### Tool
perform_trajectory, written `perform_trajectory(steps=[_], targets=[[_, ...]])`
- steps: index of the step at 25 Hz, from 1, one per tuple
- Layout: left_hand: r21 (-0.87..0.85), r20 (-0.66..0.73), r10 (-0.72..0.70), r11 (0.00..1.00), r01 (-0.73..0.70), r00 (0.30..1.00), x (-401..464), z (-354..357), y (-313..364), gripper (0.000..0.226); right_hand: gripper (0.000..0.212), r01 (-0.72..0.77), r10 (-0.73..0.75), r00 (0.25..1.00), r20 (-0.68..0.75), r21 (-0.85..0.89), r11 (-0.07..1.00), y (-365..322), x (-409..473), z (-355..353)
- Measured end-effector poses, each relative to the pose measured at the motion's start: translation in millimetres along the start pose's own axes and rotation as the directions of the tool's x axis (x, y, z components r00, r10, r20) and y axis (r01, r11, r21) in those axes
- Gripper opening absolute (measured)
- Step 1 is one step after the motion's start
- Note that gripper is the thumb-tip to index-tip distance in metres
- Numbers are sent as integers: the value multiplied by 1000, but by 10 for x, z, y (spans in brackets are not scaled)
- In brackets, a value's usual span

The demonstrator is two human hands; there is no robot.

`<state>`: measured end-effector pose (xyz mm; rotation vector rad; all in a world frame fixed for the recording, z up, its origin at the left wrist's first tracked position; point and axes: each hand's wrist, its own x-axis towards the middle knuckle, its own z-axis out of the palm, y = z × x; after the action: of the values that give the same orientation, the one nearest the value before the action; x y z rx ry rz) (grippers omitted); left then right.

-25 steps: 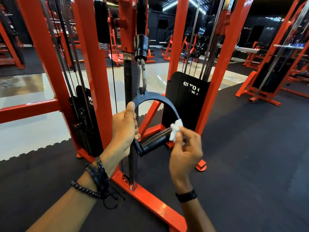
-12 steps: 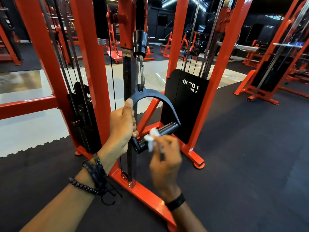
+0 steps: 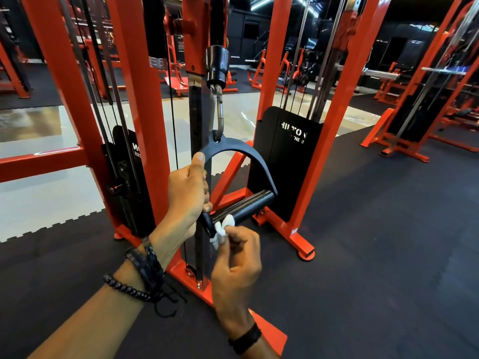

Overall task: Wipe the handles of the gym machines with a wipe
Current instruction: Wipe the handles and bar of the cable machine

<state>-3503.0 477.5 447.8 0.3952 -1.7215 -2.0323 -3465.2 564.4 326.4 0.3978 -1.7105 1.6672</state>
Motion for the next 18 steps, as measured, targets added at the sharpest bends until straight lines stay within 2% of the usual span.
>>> perform_trajectory(steps=[2,5,8,11,13,16,18], targets=[[-12,-5,-3,1000,3,1000,-14,9,-2,45,15,-72,76,995,-71,65,995,59,107,-11],[-16,-4,9,1000,-10,1000,-26,29,1,46,13,-224,264,923,-281,166,960,244,553,-101],[-18,-6,6,1000,-7,1000,-36,48,-7,46,8,-290,329,879,-344,163,943,414,937,-205],[-22,-11,7,1000,-7,1000,-24,33,-19,46,14,-288,337,893,-297,196,937,327,757,-147],[-7,-7,12,1000,-12,1000,-5,19,-19,46,15,-269,312,929,-199,215,939,166,380,-37],[-15,2,6,1000,-6,1000,-10,13,-12,46,11,-130,144,986,-78,163,978,14,70,-5],[-30,0,12,999,-12,1000,-28,5,-3,46,12,-69,79,991,-106,92,993,95,254,-85]])
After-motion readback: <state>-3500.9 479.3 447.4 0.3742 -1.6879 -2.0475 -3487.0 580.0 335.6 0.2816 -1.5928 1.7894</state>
